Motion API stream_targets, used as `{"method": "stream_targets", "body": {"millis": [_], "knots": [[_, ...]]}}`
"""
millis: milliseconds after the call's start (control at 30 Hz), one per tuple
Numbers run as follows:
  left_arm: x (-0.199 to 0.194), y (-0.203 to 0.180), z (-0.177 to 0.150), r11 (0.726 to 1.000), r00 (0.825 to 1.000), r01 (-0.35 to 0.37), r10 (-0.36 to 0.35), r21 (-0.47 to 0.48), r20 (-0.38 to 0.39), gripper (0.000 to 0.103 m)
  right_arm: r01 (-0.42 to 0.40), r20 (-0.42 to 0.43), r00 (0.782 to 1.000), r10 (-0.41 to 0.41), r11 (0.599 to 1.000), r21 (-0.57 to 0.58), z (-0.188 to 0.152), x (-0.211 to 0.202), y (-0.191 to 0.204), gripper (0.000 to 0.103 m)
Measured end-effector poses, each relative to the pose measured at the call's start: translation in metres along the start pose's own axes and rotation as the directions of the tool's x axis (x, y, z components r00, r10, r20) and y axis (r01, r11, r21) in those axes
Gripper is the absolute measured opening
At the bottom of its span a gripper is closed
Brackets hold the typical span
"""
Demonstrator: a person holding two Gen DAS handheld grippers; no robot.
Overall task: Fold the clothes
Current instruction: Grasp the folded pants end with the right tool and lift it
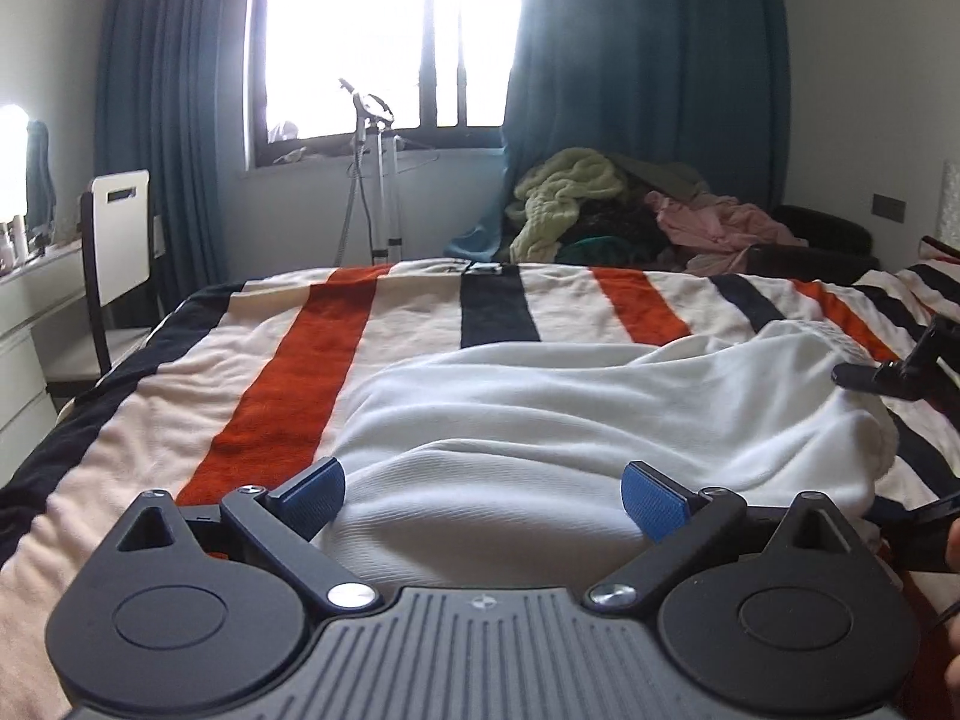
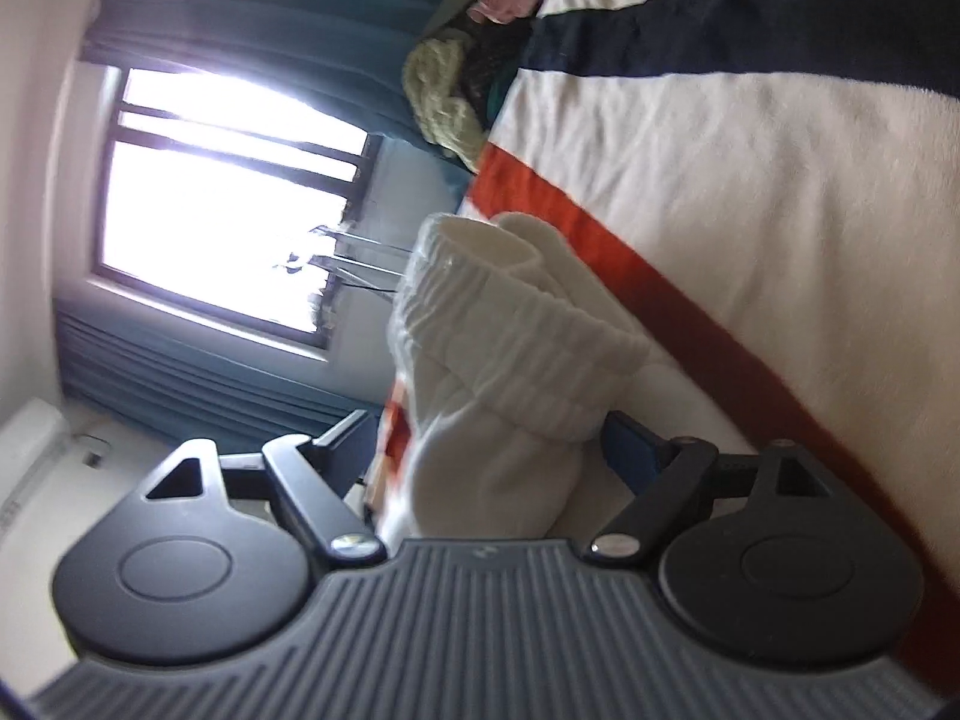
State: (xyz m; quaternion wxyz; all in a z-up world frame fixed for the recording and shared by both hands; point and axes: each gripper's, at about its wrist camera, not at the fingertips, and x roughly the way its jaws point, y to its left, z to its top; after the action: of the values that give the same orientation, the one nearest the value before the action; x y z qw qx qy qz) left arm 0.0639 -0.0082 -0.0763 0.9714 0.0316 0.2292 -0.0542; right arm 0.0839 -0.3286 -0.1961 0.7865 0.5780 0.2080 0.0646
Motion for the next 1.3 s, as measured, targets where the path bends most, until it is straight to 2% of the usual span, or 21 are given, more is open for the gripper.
{"method": "stream_targets", "body": {"millis": [133, 167, 233, 433, 567, 633, 733, 833, 967, 1000, 1100, 1233, 1300], "knots": [[0.002, 0.005, -0.003, 1.0, 1.0, -0.015, 0.015, -0.01, -0.018, 0.1, 0.007, 0.022, 1.0, -0.007, 1.0, -0.009, 0.005, 0.007, 0.0, 0.082], [0.002, 0.006, -0.004, 1.0, 1.0, -0.017, 0.017, -0.016, -0.023, 0.1, 0.027, 0.03, 0.999, -0.026, 0.999, -0.032, 0.005, 0.007, 0.004, 0.077], [0.002, 0.008, -0.005, 0.999, 0.999, -0.024, 0.023, -0.024, -0.029, 0.1, 0.067, 0.049, 0.997, -0.063, 0.993, -0.093, 0.005, 0.002, 0.009, 0.056], [-0.002, 0.014, -0.006, 0.998, 0.999, -0.025, 0.024, -0.054, -0.026, 0.1, 0.046, 0.116, 0.993, -0.022, 0.977, -0.209, 0.004, -0.012, 0.023, 0.035], [-0.003, 0.018, -0.007, 0.996, 0.999, -0.028, 0.025, -0.08, -0.038, 0.101, 0.057, 0.193, 0.981, 0.005, 0.947, -0.315, 0.0, -0.027, 0.041, 0.033], [-0.001, 0.02, -0.008, 0.995, 0.998, -0.026, 0.02, -0.1, -0.061, 0.101, 0.078, 0.232, 0.973, 0.0, 0.943, -0.325, 0.0, -0.036, 0.044, 0.032], [0.004, 0.028, -0.011, 0.987, 0.995, -0.014, -0.003, -0.16, -0.1, 0.102, 0.156, 0.261, 0.961, -0.086, 0.952, -0.262, 0.005, -0.039, 0.028, 0.032], [0.009, 0.032, -0.013, 0.981, 0.991, -0.008, -0.018, -0.193, -0.133, 0.102, 0.22, 0.215, 0.958, -0.188, 0.966, -0.134, 0.011, -0.032, -0.001, 0.032], [0.011, 0.036, -0.015, 0.977, 0.988, -0.014, -0.019, -0.211, -0.152, 0.102, 0.212, 0.184, 0.962, -0.2, 0.976, -0.049, 0.011, -0.031, -0.015, 0.037], [0.012, 0.037, -0.015, 0.975, 0.987, -0.015, -0.02, -0.22, -0.157, 0.102, 0.218, 0.179, 0.961, -0.209, 0.975, -0.037, 0.011, -0.03, -0.016, 0.043], [0.013, 0.042, -0.015, 0.968, 0.985, -0.016, -0.028, -0.252, -0.171, 0.102, 0.249, 0.158, 0.956, -0.249, 0.968, 0.018, 0.009, -0.027, -0.022, 0.075], [0.015, 0.047, -0.016, 0.955, 0.982, -0.014, -0.043, -0.297, -0.185, 0.103, 0.229, 0.128, 0.965, -0.229, 0.973, 0.019, 0.007, -0.025, -0.024, 0.081], [0.016, 0.05, -0.017, 0.948, 0.981, -0.02, -0.043, -0.317, -0.189, 0.103, 0.203, 0.084, 0.976, -0.202, 0.979, -0.002, 0.005, -0.021, -0.021, 0.083]]}}
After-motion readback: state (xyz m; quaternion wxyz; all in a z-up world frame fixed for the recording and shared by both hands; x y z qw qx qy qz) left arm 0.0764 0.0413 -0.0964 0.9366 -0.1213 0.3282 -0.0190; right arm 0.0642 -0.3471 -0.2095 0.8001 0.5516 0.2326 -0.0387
